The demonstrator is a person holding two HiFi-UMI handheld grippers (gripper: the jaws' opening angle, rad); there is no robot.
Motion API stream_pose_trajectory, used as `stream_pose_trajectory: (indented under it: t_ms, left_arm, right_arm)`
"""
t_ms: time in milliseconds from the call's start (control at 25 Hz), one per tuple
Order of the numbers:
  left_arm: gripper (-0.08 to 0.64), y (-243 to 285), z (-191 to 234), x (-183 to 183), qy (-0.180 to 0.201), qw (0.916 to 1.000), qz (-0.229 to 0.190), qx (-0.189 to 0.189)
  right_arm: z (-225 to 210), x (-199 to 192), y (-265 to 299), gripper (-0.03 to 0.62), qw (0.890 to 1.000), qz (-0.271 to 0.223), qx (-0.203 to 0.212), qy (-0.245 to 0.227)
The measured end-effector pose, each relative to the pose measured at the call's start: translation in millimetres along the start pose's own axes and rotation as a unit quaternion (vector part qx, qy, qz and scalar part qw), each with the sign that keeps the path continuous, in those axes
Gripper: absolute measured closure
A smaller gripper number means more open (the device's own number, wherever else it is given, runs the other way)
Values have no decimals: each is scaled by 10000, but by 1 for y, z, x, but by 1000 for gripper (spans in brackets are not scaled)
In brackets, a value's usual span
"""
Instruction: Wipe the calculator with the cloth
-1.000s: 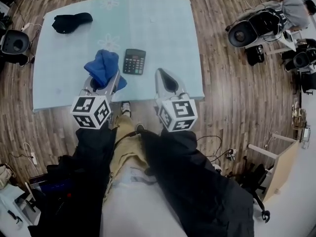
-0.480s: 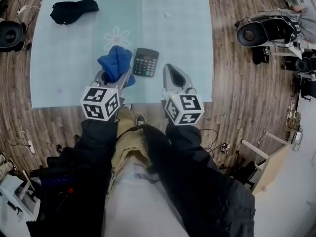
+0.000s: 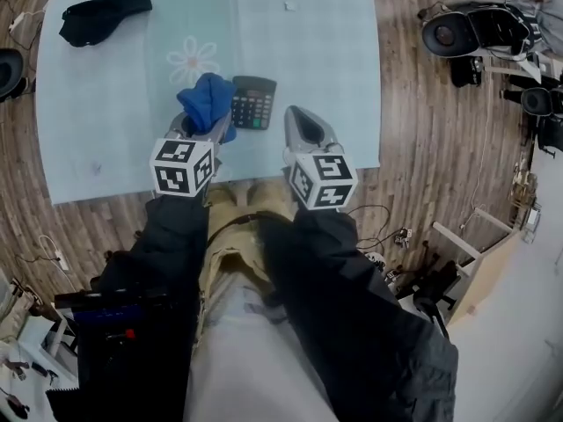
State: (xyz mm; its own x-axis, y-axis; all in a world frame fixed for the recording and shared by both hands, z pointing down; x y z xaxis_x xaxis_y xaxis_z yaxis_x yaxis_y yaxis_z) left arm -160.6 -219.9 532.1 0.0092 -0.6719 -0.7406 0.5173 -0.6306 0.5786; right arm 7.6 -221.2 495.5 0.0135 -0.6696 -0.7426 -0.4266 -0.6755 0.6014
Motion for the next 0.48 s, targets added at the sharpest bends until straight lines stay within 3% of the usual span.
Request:
stream_pose_trajectory:
  t_ms: [480]
  left_arm:
    - [393, 78, 3, -61, 593, 9892, 1237, 524]
  right_arm:
    - [-49, -23, 24, 592, 9977, 619, 265, 79]
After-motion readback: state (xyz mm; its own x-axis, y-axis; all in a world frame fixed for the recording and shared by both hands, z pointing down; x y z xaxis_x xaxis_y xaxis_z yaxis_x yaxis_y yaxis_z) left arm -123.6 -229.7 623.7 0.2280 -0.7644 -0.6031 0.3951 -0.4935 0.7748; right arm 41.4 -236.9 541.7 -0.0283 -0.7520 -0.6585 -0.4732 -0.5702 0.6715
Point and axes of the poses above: the fingertips, and each gripper's own axes: y forward along the fingers, z to its left, x out of its top, the point moved 4 cm from there along -y, backward along the fingers, and after that the axes turned 6 degrees about y, right-handed, at the moved point
